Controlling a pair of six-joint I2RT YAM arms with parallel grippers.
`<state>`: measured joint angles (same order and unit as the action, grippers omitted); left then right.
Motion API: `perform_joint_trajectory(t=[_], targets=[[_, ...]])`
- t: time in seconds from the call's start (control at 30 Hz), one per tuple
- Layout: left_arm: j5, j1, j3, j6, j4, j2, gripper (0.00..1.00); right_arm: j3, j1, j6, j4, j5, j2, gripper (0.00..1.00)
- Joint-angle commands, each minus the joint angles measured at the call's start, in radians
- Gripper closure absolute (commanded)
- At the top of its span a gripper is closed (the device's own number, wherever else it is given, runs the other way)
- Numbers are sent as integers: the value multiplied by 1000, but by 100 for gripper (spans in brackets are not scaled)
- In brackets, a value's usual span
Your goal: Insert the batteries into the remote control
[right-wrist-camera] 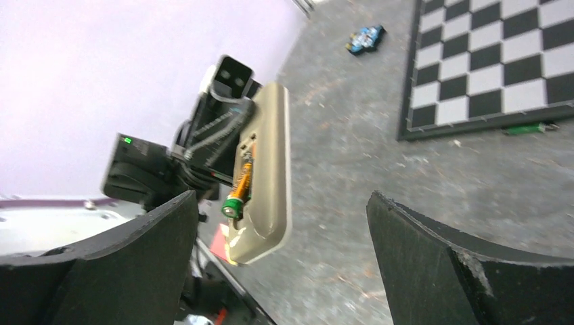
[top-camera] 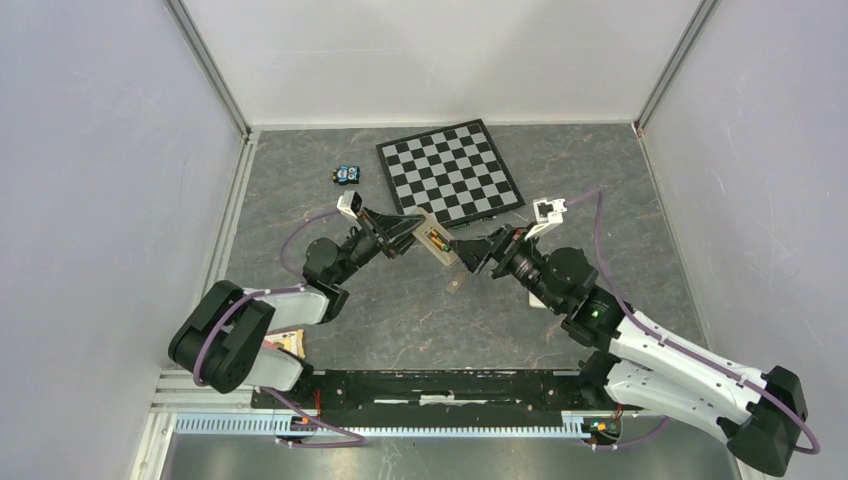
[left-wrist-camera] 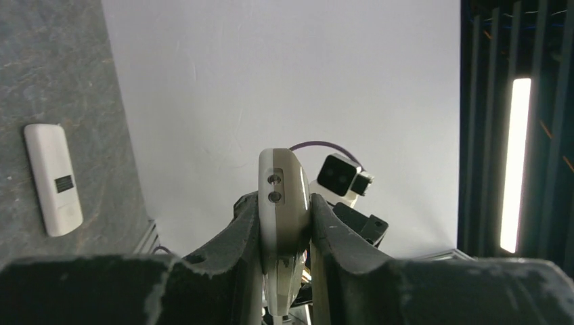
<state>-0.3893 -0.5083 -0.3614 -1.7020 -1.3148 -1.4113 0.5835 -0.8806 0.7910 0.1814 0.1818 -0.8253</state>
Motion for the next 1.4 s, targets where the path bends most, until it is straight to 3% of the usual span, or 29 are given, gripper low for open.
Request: perform_joint_trajectory(t=[0.0,0.2,0.53,0.6,0.97,1.37], targets=[[55,-7,-54,-97,21,68,98,-36,3,110,259,-1,13,2],[88,-9,-56,-87,111,153,98,-78,2,135,353,-22,13,2],[79,-10,-70,-53,142,194,98,-41,1,125,370,-100,-64,14],[86,-10,-64,-49,151,202,98,-36,2,132,345,-93,-72,20],[81,-10,-48,-27,143,231,98,-23,3,155,293,-79,-123,26],[9,-11,-73,74,55,262,98,42,5,240,36,-41,-207,38]])
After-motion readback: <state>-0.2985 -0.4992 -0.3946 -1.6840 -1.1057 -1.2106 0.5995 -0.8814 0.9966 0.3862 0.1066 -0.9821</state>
